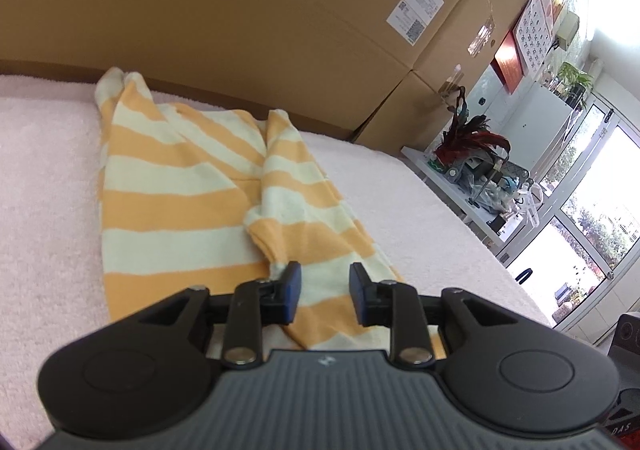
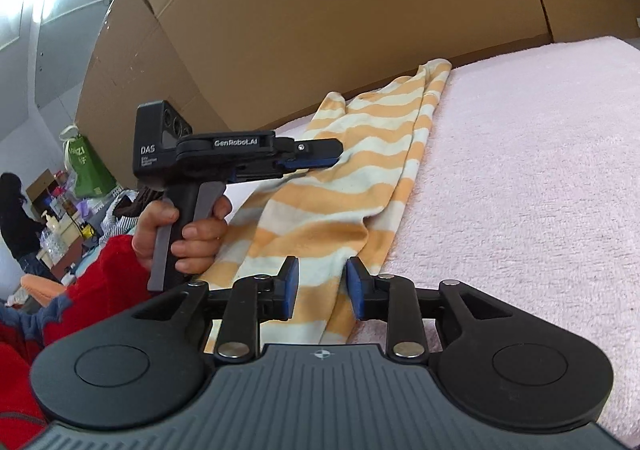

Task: Fold clothes

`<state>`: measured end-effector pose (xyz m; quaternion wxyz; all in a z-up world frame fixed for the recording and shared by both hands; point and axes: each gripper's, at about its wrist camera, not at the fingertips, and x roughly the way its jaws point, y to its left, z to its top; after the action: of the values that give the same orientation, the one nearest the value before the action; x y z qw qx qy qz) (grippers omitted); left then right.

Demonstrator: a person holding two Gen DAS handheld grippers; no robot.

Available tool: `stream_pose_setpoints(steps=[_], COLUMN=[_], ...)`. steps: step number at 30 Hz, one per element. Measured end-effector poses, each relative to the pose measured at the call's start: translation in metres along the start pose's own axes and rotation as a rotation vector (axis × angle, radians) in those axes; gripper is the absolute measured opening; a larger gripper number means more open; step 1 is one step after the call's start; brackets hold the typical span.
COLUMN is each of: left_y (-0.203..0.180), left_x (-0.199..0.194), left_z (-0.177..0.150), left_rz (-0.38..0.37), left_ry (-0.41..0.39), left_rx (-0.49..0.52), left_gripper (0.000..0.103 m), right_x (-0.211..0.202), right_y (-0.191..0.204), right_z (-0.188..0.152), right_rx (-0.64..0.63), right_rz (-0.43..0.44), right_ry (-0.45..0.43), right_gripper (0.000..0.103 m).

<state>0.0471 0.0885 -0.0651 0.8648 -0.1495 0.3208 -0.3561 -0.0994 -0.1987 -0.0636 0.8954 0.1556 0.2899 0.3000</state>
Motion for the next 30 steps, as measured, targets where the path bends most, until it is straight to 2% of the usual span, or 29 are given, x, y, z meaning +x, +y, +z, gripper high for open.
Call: stream_pose_setpoints(steps=[2,3,11,15,16,19,23,25,27,30], left_y=[0.000,0.000,0.001,0.001,0.000,0.000,0.000,0.000,0.000,-0.001], left_x=[-0.001,-0.001,-0.001,-0.001,-0.001,-0.001,-0.001,-0.001,-0.001,-0.001], left_z=[0.000,0.000,0.000,0.000,0.000,0.000,-0.001,-0.001,-0.001,-0.001], left_rz=[0.005,0.007,0.010,0.006,0.006,0.008,0.009,0.008,0.008,0.008], left_ry=[-0.005,-0.007,-0.007,-0.006,-0.005,-0.005,-0.005,-0.004,-0.004,-0.004], left_rx=[0.000,-0.001,0.002,0.005,0.007,0.010,0.009,0.008,0.006,0.008], left_gripper=[0.026,0.026,0.026,0.030,0.030,0.030,0.030,0.030,0.030,0.031], right_x=[-0.003,-0.006,-0.021,-0.031,-0.035,-0.043,-0.047,-0.048,-0.050,-0.055], right_y=[0.005,0.007,0.022,0.014,0.013,0.015,0.026,0.032,0.033,0.036], right_z=[-0.002,-0.003,-0.013,-0.023,-0.025,-0.029,-0.038,-0.041,-0.042,-0.044], right_rx=[-0.022,-0.029,-0.053,0.027,0.041,0.028,-0.068,-0.114,-0.118,-0.121], right_rz=[-0.008,-0.010,-0.013,0.025,0.039,0.038,-0.002,-0.026,-0.032,-0.033], right_ry=[0.001,0.002,0.024,0.027,0.022,0.022,0.017,0.019,0.020,0.032], right_gripper=[0.008,0.004,0.003,0.015,0.022,0.032,0.031,0.014,0.009,0.009])
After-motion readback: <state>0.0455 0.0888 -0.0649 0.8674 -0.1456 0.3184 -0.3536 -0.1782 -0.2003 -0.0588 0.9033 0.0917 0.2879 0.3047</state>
